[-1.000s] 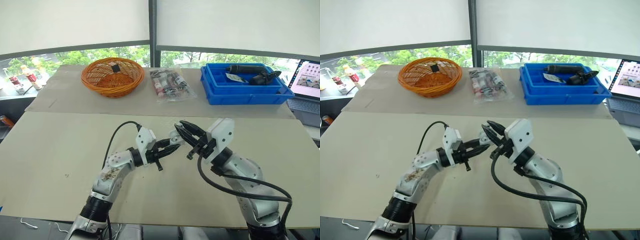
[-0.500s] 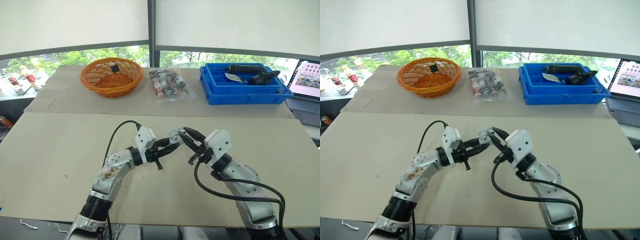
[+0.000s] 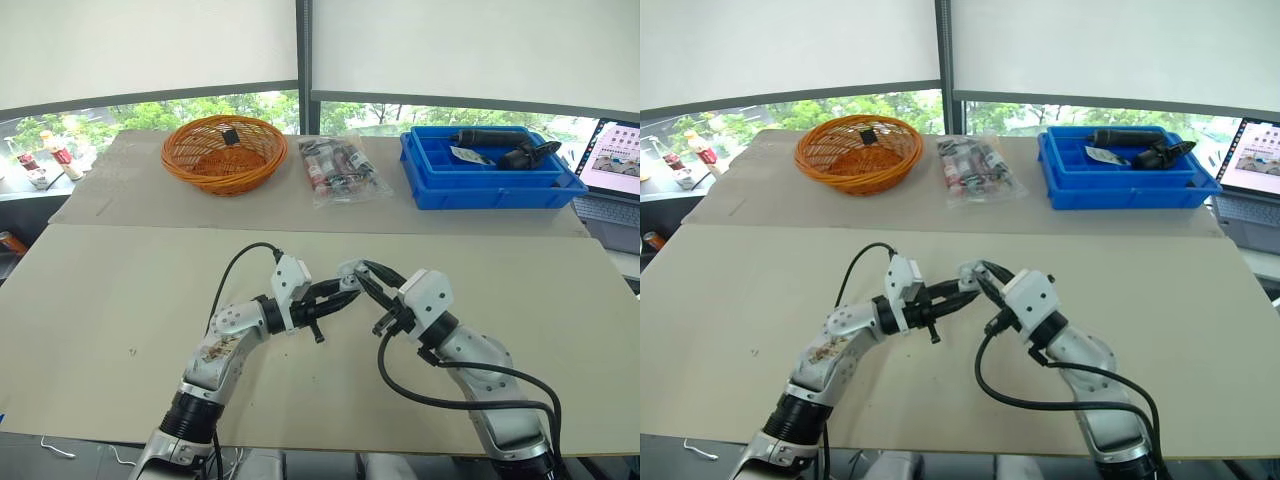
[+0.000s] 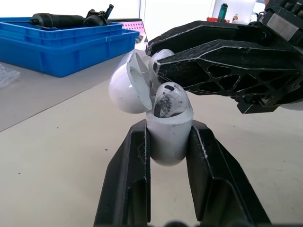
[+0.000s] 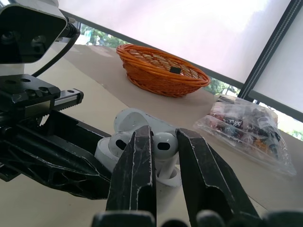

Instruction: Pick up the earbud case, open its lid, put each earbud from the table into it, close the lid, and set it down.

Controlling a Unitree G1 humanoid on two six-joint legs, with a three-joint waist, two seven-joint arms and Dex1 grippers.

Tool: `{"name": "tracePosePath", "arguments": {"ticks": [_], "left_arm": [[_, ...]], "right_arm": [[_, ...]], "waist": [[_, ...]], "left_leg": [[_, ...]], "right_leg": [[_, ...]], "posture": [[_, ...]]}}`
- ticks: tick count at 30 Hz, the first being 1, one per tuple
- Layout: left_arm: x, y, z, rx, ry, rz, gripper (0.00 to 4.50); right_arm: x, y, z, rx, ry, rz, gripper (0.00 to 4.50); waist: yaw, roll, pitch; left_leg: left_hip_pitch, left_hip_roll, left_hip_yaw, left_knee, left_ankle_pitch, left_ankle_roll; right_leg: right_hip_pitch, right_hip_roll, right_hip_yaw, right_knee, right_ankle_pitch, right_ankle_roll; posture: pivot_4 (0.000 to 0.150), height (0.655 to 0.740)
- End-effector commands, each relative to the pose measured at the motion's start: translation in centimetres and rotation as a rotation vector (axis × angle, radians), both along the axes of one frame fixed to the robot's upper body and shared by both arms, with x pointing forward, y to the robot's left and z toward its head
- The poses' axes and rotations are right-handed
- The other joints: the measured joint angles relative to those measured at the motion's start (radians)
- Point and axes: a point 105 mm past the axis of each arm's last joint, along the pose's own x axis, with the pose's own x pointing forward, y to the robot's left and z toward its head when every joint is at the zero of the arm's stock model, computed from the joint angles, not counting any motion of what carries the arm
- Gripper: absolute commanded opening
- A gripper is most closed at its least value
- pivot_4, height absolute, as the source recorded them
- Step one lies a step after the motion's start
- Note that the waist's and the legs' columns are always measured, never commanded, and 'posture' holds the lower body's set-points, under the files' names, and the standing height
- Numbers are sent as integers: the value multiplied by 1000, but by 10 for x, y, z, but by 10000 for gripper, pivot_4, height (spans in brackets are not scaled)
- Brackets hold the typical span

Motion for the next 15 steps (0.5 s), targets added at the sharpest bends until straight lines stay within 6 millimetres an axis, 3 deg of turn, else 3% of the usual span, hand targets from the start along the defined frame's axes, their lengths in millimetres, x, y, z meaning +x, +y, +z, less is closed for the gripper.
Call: {"name": "tracePosePath", "arguments": {"ticks": [1,3,4,9,13,15], "left_arm": [[-3,-2,14,-22,-67,-19,5366],[-3,-2,13,-17,-67,-21,5366],[-3,-2,13,-16,-67,-21,5366],[-6,-3,10,0,-60,-61,5366],[-25,-15,4,35,-42,-242,5366],[-32,-23,3,44,-30,-320,5366]], "right_arm": [[-7,3,6,44,22,30,20844],[-12,0,13,50,34,42,27622],[-15,-4,18,60,38,41,28056],[-24,-42,40,73,93,-23,28056],[-18,-70,56,-42,134,-36,28056],[-13,-76,57,-115,193,-10,22750]], "waist": [[0,0,0],[0,0,0],[1,0,0],[6,0,0],[2,2,1],[0,2,1]], "left_leg": [[0,0,0,0,0,0],[0,0,0,0,0,0],[0,0,0,0,0,0],[-1,0,0,1,0,0],[0,0,0,0,0,0],[0,0,1,0,0,0]], "right_leg": [[0,0,0,0,0,0],[0,0,0,0,0,0],[0,0,0,0,0,0],[0,0,0,-1,0,0],[1,0,0,-1,0,0],[1,0,0,-1,0,0]], "posture": [[1500,7114],[1500,7114],[1500,7114],[1500,7114],[1500,7114],[1500,7114]]}}
